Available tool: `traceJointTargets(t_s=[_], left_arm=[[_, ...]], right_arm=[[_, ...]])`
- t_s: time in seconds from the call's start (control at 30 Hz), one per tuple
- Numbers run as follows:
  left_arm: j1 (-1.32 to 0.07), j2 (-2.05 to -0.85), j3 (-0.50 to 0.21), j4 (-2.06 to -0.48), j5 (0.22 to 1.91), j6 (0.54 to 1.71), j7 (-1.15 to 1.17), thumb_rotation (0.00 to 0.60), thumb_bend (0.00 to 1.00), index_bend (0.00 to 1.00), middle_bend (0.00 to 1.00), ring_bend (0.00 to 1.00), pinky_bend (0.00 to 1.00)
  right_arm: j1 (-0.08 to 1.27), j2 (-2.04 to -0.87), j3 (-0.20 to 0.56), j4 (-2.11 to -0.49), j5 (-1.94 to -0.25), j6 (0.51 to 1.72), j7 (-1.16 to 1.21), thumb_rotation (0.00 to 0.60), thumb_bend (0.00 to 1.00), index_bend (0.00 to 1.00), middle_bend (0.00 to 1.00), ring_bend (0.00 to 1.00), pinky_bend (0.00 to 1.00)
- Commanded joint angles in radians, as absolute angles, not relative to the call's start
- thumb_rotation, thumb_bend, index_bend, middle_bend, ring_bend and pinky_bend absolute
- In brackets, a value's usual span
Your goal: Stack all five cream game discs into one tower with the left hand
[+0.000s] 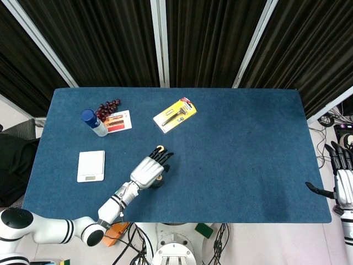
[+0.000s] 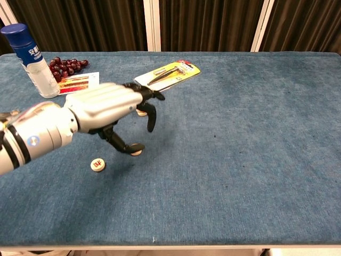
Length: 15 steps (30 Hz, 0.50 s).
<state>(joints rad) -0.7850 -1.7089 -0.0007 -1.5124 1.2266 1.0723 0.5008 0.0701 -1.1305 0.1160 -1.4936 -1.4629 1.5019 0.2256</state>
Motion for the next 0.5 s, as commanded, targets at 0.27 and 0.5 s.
traceJointTargets(t_s=[0.27,0.5], left_arm=[[-0.760,-1.727,-0.001,-1.472,1.217,1.053,0.525,0.540,0.30,0.42,0.04,0.00,0.00],[-0.746,-1.745,-0.007,-1.438,1.233,1.047,0.514,0.550,0.31,0.42,0.04,0.00,0.00]], right_arm=[[0.065,-1.132,0.114,-1.495,-1.467,1.511,0.226,0.600,0.12,0.00,0.00,0.00,0.00],[0.064,-1.131,0.114,-1.501,-1.471,1.516,0.218,0.600,0.12,0.00,0.00,0.00,0.00]])
